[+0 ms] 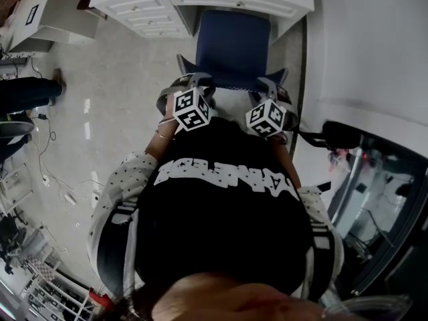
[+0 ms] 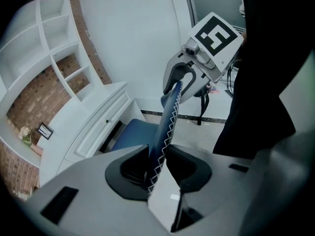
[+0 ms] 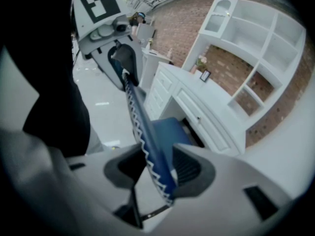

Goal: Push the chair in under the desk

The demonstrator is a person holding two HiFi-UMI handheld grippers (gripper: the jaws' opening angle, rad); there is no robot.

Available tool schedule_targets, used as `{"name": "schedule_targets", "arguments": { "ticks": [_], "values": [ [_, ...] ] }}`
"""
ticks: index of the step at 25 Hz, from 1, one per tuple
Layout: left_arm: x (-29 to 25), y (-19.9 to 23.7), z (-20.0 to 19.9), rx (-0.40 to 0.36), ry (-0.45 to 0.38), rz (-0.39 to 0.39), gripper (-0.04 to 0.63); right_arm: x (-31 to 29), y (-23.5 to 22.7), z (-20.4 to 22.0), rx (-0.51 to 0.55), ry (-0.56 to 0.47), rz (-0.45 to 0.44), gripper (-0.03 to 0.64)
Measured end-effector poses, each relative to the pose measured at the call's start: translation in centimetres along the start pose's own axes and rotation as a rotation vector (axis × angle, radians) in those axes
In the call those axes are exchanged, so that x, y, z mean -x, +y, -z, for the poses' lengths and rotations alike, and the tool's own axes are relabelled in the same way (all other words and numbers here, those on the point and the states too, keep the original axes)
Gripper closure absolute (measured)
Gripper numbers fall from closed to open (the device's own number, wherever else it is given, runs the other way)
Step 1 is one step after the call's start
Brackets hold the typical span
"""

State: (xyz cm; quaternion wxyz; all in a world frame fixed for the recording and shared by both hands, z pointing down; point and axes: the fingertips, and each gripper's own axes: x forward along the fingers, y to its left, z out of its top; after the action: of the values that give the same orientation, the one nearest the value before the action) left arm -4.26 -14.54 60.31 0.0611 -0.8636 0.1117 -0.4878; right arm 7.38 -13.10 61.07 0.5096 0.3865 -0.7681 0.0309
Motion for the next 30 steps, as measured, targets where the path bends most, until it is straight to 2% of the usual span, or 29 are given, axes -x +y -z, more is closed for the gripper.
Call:
{"name": "schedule_targets", "arguments": {
  "ticks": [30],
  "values": [
    [-1.1,4.1,0.0,-0.035,-0.031,0.019,0.460,-2.3,-2.7,-1.9,-0.023,0.038,0.022,0.434]
  ]
}}
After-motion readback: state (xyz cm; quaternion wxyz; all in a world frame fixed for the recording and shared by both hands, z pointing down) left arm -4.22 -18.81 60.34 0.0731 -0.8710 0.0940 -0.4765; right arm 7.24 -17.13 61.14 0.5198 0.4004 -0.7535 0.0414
